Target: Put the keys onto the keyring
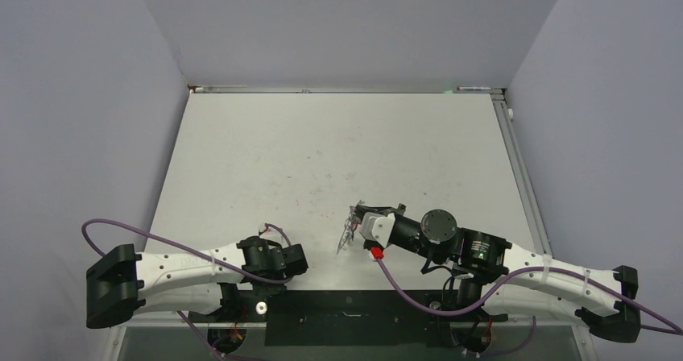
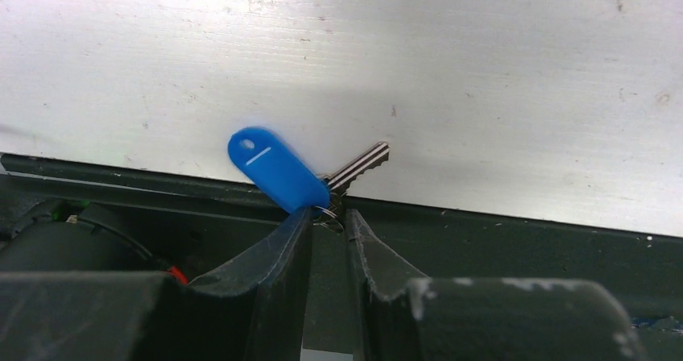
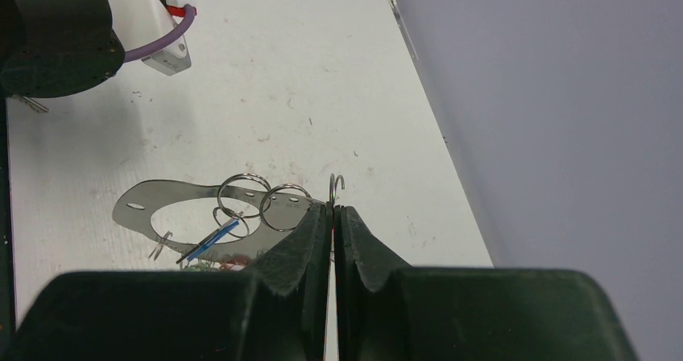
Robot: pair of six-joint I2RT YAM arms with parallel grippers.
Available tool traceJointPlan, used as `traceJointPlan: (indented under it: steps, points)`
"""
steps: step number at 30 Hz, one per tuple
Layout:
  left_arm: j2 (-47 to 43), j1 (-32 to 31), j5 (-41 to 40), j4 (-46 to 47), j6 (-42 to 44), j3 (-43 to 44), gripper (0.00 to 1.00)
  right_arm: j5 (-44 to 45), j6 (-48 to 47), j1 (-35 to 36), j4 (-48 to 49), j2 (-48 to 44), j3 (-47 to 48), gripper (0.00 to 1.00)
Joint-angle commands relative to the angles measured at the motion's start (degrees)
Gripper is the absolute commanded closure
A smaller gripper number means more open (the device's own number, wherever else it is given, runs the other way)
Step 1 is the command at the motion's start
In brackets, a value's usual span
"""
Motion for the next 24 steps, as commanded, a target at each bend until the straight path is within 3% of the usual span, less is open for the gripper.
traceJointPlan:
  steps: [1,10,24]
  points:
    - [-0.09,-0.25,-0.99,1.84,-3.14,-0.42,0.83,0.68,-0.14,0.61,4.28,-1.07,0.25,0.95]
    - [1.06,-0.25,-0.81,3.0,-2.15,-0.34,0.99,0.78,-0.18,0.67,4.28,-0.98,0.17,0.95]
    - [-6.18,0.3,-3.41,6.07,3.35,5.0,1.0,0.69,-0.4,0.69,4.46,-0.94,-0.1,0.95]
